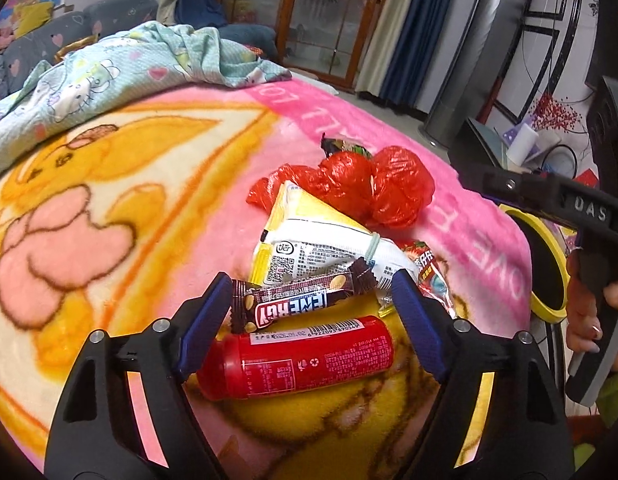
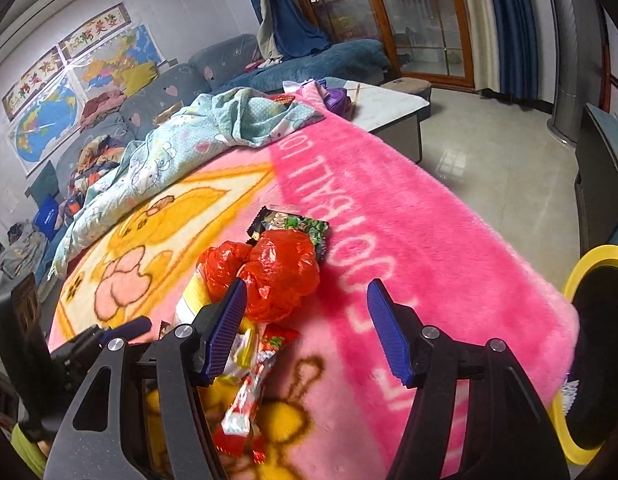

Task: Collect trash
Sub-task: 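Grasp the brown chocolate bar wrapper with the left gripper while the right gripper grasps the red plastic bag, then lift and carry the chocolate wrapper and red bag over the yellow bin, then open both grippers to drop the wrapper and red bag into the bin, then move both grippers back over the remaining trash on the blanket, then grasp the white-yellow snack bag with the left gripper while the right gripper grasps the red candy stick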

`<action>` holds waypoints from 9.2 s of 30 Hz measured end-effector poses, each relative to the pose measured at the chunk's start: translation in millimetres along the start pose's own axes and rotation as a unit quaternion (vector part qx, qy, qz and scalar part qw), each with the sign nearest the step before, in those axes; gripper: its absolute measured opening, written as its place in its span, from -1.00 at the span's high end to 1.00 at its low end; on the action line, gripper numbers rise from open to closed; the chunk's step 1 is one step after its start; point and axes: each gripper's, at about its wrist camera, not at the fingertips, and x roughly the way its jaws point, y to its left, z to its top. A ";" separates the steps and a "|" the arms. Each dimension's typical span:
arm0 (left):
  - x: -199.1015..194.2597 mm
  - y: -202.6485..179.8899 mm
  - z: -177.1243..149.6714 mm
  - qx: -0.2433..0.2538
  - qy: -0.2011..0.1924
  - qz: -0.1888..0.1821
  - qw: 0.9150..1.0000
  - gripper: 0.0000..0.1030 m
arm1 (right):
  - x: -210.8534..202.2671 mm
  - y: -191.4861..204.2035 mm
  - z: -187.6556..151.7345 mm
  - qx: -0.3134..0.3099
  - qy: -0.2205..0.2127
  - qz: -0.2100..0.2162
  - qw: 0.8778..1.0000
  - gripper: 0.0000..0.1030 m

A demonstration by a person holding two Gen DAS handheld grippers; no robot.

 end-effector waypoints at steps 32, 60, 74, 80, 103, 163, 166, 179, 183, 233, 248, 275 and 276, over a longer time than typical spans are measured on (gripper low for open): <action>3.5 18.6 -0.7 -0.038 0.009 -0.022 0.999 0.89 | 32.5 14.0 -1.6 -0.019 0.032 0.038 0.999 0.81; -38.6 -10.1 14.5 -0.012 -0.055 -0.046 0.997 0.90 | -33.2 -7.8 22.5 -0.003 -0.042 0.022 0.999 0.89; -43.0 -40.4 21.4 0.006 -0.065 -0.065 0.996 0.90 | -65.0 -26.3 9.6 0.009 -0.056 0.015 0.998 0.89; -43.0 -56.7 26.4 0.016 -0.068 -0.076 0.995 0.90 | -76.3 -33.3 8.0 0.011 -0.066 0.007 0.998 0.89; -23.2 -147.1 31.2 0.090 -0.063 -0.134 0.985 0.89 | -127.1 -102.3 -0.9 0.054 -0.122 -0.078 0.988 0.89; 60.3 -323.9 14.0 0.234 0.000 -0.240 0.942 0.89 | -197.0 -304.4 -83.3 0.245 -0.140 -0.245 0.928 0.89; 68.7 -326.0 13.1 0.231 0.008 -0.244 0.942 0.89 | -194.7 -309.3 -85.7 0.251 -0.136 -0.241 0.928 0.88; 81.6 -319.9 20.5 0.198 0.001 -0.234 0.952 -0.34 | -192.9 -316.7 -89.6 0.264 -0.139 -0.244 0.923 0.08; 78.1 -313.8 22.8 0.187 -0.004 -0.231 0.955 -0.66 | -195.2 -311.8 -86.8 0.259 -0.145 -0.245 0.923 0.02; -31.0 -99.8 47.1 0.006 -0.137 -0.029 0.990 -0.78 | -125.9 -75.2 -38.7 0.049 -0.097 -0.090 0.990 -0.14; -42.3 -42.6 41.8 -0.059 -0.132 0.012 0.989 -0.78 | -90.2 -11.3 -53.1 -0.026 -0.042 -0.054 0.997 -0.14; 6.3 7.0 13.4 -0.182 0.007 -0.084 0.980 -0.13 | 3.3 25.5 -82.2 -0.047 0.090 0.014 0.995 0.50; 7.3 5.0 14.2 -0.180 0.007 -0.086 0.980 -0.12 | 2.9 24.1 -81.9 -0.047 0.089 0.013 0.995 0.61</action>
